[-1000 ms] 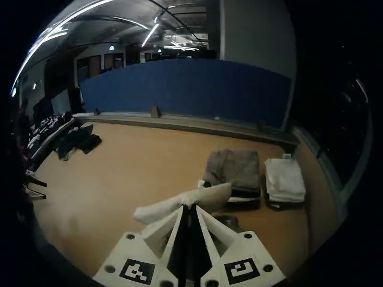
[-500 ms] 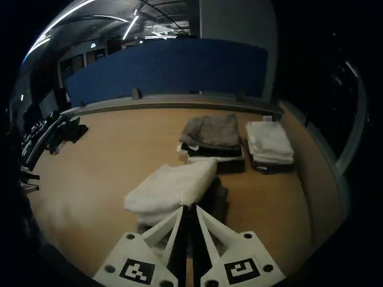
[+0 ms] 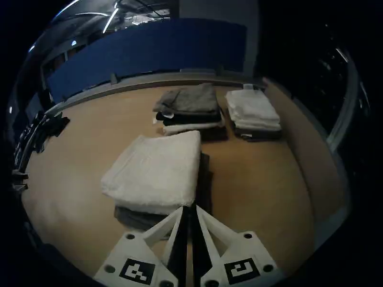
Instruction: Fold towel
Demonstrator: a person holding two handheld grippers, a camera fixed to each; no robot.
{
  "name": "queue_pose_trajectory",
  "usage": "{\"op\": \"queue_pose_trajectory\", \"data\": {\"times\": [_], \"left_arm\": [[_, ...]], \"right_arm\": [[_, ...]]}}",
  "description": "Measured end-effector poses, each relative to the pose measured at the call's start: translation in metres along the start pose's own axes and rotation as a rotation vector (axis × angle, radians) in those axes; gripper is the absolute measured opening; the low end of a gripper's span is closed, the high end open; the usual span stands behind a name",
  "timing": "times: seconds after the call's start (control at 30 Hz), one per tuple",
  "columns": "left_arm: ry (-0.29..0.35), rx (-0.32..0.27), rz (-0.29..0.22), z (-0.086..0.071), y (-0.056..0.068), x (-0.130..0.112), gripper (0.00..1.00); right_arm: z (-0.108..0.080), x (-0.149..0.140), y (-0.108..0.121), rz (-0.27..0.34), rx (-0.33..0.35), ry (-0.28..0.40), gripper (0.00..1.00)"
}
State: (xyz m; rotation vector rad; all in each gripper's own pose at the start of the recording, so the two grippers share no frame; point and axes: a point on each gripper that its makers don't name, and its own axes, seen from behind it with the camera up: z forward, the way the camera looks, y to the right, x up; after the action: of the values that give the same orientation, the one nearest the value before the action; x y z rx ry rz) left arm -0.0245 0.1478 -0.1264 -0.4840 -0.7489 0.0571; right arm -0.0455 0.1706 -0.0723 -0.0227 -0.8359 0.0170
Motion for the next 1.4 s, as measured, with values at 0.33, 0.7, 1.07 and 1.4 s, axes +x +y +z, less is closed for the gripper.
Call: {"op": "queue_pose_trajectory", "data": {"times": [0.33, 0.7, 1.07, 1.4], "left_arm": [[0.000, 0.009, -0.004, -0.003, -0.003, -0.003, 0.92], [0.003, 0.012, -0.009, -0.004, -0.008, -0.004, 0.92], [0.008, 0.005, -0.003, 0.000, -0.007, 0.000, 0.92], [0.021, -0.001, -0.005, -0.002, -0.005, 0.004, 0.92]], "right_arm": [[0.022, -0.032, 0.016, 0.033, -0.080, -0.087, 0.05], [0.013, -0.034, 0.028, 0.002, -0.154, -0.071, 0.51], [-0.012, -0.031, 0.017, -0.024, -0.143, -0.003, 0.88], [-0.018, -0.018, 0.002, -0.032, -0.122, 0.050, 1.00]]}}
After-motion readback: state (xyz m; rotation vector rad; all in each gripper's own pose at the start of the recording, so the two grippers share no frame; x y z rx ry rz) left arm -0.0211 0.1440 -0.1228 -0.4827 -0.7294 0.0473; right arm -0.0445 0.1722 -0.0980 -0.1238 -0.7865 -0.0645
